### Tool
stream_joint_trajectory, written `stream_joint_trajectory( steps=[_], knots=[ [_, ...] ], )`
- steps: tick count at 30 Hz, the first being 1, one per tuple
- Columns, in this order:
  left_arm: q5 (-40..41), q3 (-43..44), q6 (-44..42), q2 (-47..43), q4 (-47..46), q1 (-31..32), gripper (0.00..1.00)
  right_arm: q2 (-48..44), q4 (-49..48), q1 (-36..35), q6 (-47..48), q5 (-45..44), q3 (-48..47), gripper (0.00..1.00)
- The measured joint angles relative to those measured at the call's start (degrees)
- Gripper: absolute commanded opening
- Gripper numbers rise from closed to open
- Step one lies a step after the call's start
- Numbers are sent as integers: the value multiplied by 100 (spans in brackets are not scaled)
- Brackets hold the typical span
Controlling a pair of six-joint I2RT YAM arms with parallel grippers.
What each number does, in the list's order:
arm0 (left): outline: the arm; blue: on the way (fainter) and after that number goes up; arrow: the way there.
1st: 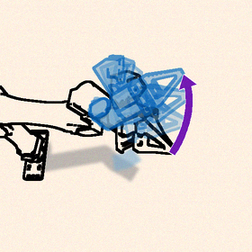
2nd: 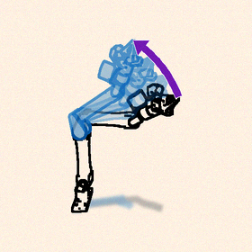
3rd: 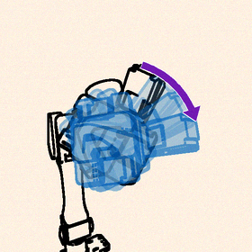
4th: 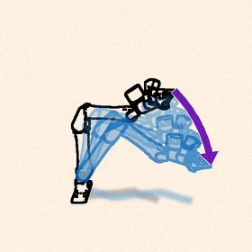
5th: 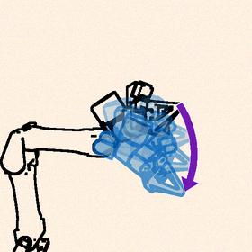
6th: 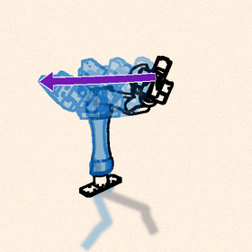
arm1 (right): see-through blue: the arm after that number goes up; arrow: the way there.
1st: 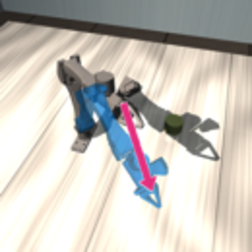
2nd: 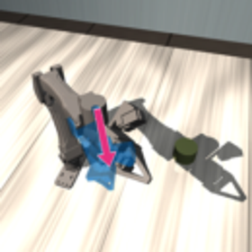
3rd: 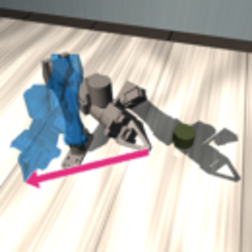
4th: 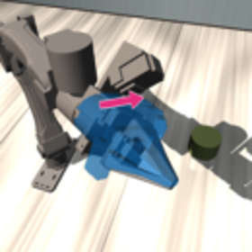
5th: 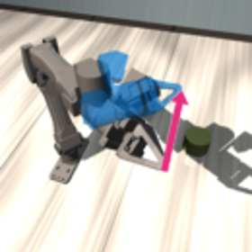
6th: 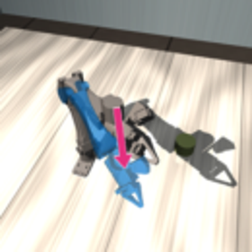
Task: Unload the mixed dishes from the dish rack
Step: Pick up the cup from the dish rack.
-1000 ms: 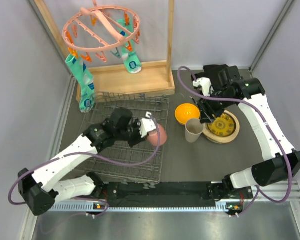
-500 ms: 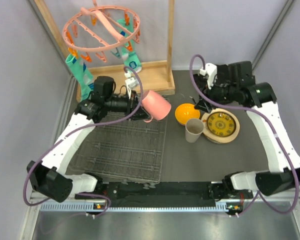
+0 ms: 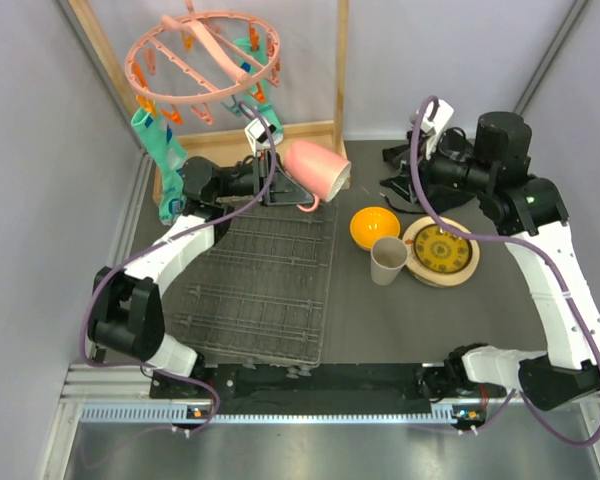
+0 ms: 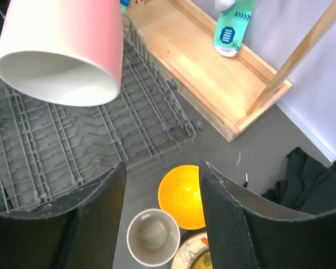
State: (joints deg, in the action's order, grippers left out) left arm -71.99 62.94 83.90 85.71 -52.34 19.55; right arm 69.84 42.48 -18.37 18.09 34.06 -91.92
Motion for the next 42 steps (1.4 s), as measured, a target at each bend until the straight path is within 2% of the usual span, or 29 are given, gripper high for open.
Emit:
stream_joint_trajectory(
  steps=[4,9,28,42],
  knots=[
    [0,-7,669,105,-699,-7,0,85,-199,-35,-273,66,-28,54],
    [0,-11,970,109,-1027,-7,0,509,-310,-197,-551,214,-350,54],
    [24,-79,728,297,-839,-7,0,911,-376,-741,-835,522,-715,53],
    [251,-192,835,295,-866,-11,0,1263,-866,-946,-885,535,-752,49]
  ],
)
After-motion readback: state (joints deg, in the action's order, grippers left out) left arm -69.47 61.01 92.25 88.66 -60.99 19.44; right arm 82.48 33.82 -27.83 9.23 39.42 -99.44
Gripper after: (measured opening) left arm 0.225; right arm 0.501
